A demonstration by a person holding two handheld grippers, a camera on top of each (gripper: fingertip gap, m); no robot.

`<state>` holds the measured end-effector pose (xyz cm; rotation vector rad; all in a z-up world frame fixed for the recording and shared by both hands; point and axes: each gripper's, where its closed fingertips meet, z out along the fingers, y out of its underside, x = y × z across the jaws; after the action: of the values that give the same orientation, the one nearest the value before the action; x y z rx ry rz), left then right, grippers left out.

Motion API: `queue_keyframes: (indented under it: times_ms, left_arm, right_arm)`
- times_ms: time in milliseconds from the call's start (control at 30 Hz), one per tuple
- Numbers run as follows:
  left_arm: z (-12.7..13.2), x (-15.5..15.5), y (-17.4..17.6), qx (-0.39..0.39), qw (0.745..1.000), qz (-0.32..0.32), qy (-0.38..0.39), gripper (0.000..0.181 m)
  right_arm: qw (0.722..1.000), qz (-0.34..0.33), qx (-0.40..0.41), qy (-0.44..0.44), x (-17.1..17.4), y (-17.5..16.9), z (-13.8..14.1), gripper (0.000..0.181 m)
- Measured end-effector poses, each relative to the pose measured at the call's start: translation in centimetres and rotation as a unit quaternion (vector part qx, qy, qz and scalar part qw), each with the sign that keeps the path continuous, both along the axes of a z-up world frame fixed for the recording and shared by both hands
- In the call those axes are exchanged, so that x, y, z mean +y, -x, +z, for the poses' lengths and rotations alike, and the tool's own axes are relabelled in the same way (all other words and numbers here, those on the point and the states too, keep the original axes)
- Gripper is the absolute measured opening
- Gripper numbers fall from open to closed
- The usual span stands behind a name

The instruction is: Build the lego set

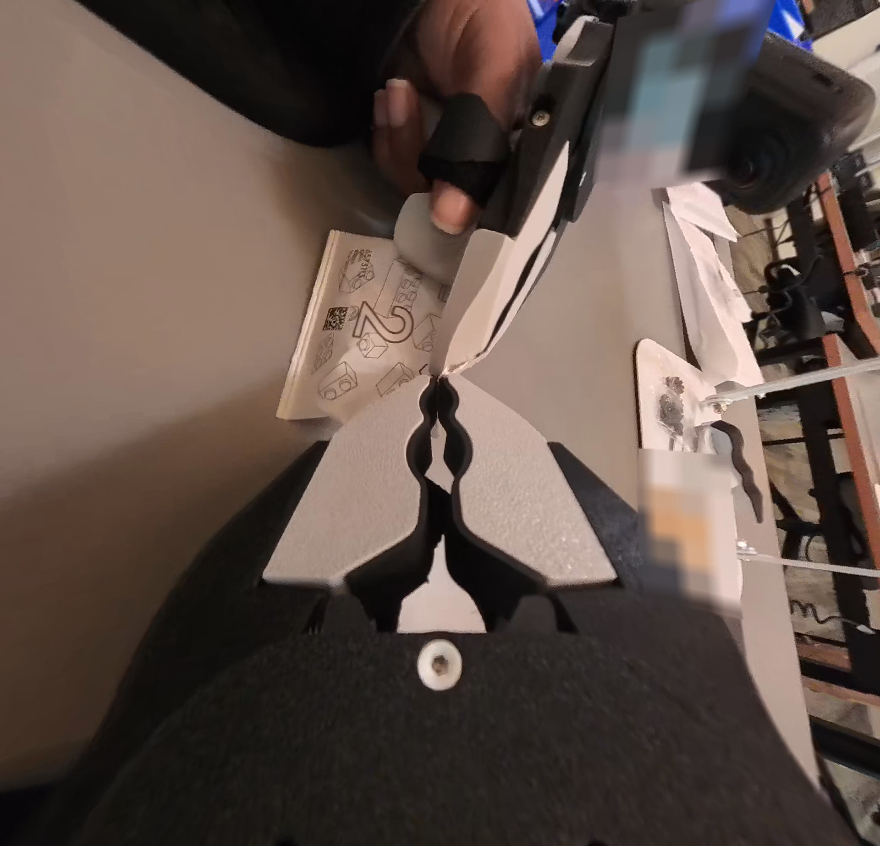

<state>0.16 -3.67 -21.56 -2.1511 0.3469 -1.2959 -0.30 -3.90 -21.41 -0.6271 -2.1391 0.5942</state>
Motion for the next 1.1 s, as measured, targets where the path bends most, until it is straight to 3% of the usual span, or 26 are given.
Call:
queue_keyframes:
  times_ms: [33,200,267,367,467,1100]
  left_arm:
    - [-0.1,0.0,-0.1,0.001,1.0,-0.002,0.002,0.0]
    - [-0.5,-0.1,-0.4,-0.009,1.0,-0.011,0.019,0.0]
    - [-0.6,0.8,1.1,-0.011,0.999,0.034,0.022,0.001]
    - [-0.5,0.2,0.6,0.03,0.999,0.013,-0.016,0.001]
    - [0.1,0.7,1.3,-0.004,1.0,0.028,-0.007,0.001]
    - [-0.2,0.8,3.1,0.016,0.999,0.04,-0.024,0.0]
  right_arm:
    - [1.0,0.003,-0.004,-0.002,0.0,-0.1,-0.2,0.0]
    - [1.0,0.007,-0.015,-0.015,-0.2,-0.5,-0.5,0.0]
    - [0.999,0.045,-0.016,0.02,-2.3,-1.2,0.0,0.001]
    - [1.0,0.023,0.002,0.011,-1.3,-1.3,0.4,0.0]
    - [0.999,0.035,-0.001,0.023,-1.8,-1.7,0.7,0.0]
    - [0.986,0.006,-0.006,0.168,0.2,-3.5,2.3,0.0]
